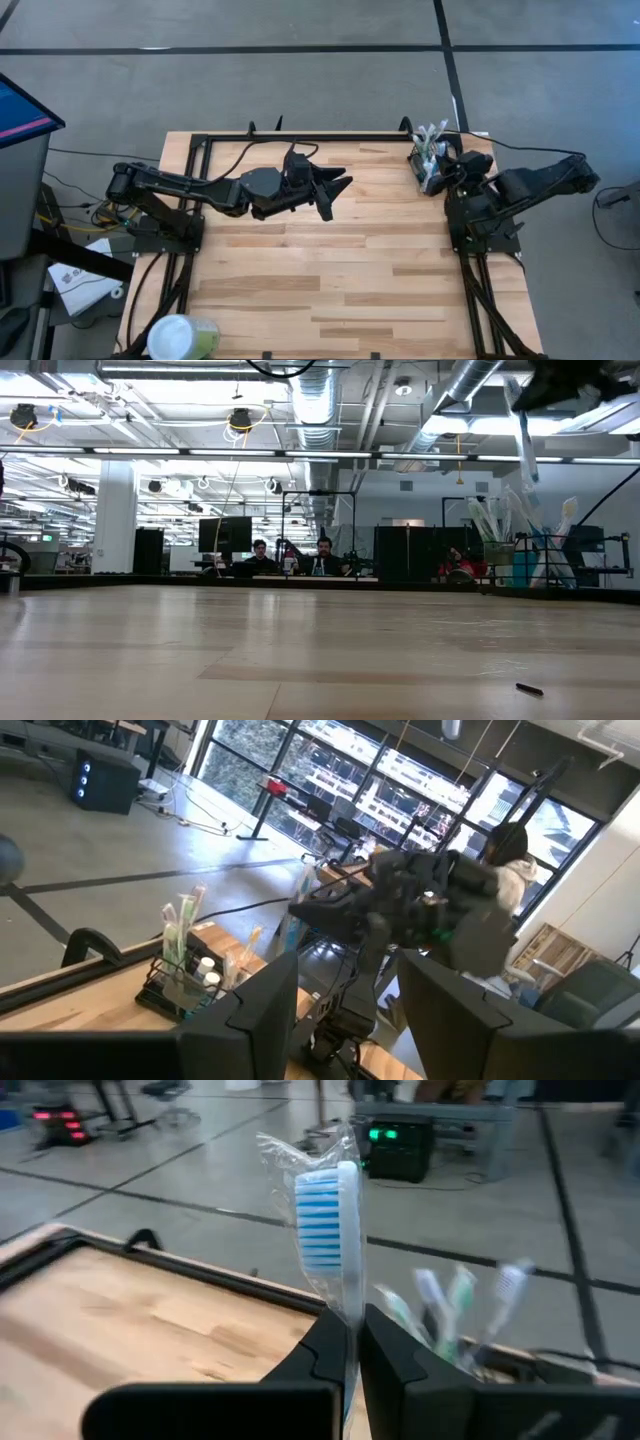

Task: Pick & Place toothbrushing station
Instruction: Put the blue tooth into the right section of wire organizer

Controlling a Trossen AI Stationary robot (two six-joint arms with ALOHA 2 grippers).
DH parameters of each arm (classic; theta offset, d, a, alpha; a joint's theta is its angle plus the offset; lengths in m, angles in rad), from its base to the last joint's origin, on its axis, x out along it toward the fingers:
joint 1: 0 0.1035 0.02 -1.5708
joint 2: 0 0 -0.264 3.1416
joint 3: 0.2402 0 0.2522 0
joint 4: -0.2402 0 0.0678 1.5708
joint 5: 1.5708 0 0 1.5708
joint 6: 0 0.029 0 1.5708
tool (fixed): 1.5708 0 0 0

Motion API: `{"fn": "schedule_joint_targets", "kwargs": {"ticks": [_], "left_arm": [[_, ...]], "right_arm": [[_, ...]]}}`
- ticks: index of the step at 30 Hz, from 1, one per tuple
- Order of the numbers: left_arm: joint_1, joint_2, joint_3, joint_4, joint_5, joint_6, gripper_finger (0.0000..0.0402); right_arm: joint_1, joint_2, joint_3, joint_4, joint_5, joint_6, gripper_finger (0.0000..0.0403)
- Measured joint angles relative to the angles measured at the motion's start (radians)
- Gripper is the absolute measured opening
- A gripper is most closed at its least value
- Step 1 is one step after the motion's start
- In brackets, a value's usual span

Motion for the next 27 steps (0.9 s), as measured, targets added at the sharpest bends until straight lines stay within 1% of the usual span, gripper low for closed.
{"fn": "schedule_joint_targets", "kwargs": {"ticks": [4,7,13,18,24,27], "left_arm": [[0.000,0.000,0.000,-0.012,0.014,-0.021,0.0168],[0.000,0.000,0.000,-0.032,0.024,-0.046,0.0169],[0.000,0.000,0.000,-0.056,0.033,-0.075,0.0168],[0.000,0.000,0.000,-0.058,0.038,-0.077,0.0168],[0.000,0.000,0.000,-0.073,0.056,-0.123,0.0168],[0.000,0.000,0.000,-0.091,0.063,-0.133,0.0168]], "right_arm": [[-0.032,-0.002,-0.072,-0.082,0.012,0.157,0.0004],[-0.052,-0.002,-0.109,-0.124,0.012,0.221,0.0005],[-0.119,-0.002,-0.192,-0.144,0.020,0.294,0.0005],[-0.172,-0.002,-0.245,-0.143,0.029,0.308,0.0005],[-0.179,-0.002,-0.266,-0.137,0.120,0.380,0.0006],[-0.192,-0.002,-0.275,-0.122,0.131,0.374,0.0006]]}}
